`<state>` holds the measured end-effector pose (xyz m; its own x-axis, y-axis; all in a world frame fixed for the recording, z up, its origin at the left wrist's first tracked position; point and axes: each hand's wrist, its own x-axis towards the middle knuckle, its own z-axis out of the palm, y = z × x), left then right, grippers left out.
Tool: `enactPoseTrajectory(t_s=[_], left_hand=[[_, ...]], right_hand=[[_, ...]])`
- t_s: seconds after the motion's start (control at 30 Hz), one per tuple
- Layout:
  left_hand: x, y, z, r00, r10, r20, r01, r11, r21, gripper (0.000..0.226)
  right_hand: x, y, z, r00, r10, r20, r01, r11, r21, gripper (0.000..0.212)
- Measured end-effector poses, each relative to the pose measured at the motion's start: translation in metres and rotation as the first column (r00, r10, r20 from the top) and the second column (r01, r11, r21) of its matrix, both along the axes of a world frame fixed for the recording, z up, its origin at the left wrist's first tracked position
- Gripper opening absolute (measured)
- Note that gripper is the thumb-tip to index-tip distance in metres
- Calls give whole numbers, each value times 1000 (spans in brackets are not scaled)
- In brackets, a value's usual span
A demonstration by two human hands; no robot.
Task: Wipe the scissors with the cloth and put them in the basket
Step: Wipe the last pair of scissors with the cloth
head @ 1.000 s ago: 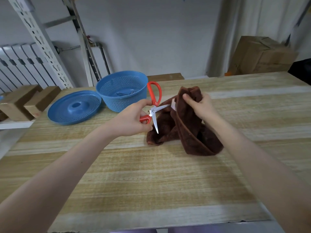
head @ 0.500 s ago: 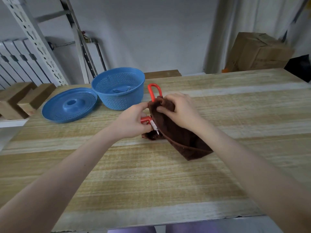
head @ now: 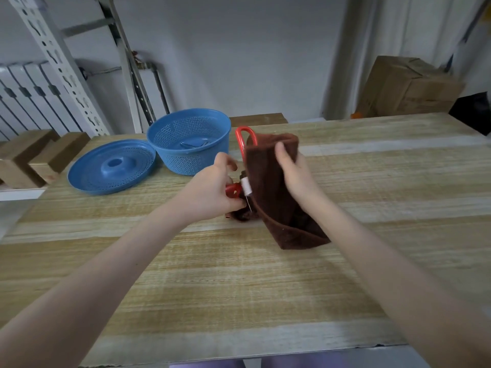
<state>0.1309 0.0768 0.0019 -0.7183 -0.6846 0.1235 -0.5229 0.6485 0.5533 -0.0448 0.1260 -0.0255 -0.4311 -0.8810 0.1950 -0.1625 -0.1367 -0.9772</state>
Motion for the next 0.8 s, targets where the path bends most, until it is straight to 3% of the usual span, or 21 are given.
enactPoseTrajectory(t_s=[0.03,0.1,0.13,0.27,0.37,0.43,0.53,0.6,0.7,0.8], left_hand=[[-1,1,0,1000,-4,-14,4,1000,-29,55],[-3,1,0,1000,-4,-24,3,998,-69,54],[-3,2,1,1000,-1,-25,0,997,-77,54],[-4,1,0,999,-5,-37,1,994,-107,57],[-9,0,-3,994,-32,-107,18,992,-127,63],[-12,-2,-3,990,-86,-109,71,988,-136,82],[-16,-2,-2,994,-99,39,103,987,-124,102],[-17,-2,-4,995,-70,70,76,993,-89,96],[-19,-1,-5,999,-17,33,18,999,-30,83],[-19,1,-9,998,-26,53,28,999,-31,72]], right_hand=[[2,-1,0,978,61,-200,-58,998,20,18],[4,-2,0,835,185,-518,-127,981,145,21],[2,-4,2,822,228,-523,-140,969,203,22],[-3,-4,13,954,239,-181,-194,952,238,4],[-2,-9,14,971,216,-106,-186,953,239,11],[0,-10,12,961,215,-174,-172,958,229,16],[1,-9,11,921,239,-308,-172,958,230,11],[0,-9,10,863,249,-439,-144,955,259,6],[5,-8,10,746,189,-638,-9,962,274,24],[2,-9,5,735,232,-637,-21,947,321,25]])
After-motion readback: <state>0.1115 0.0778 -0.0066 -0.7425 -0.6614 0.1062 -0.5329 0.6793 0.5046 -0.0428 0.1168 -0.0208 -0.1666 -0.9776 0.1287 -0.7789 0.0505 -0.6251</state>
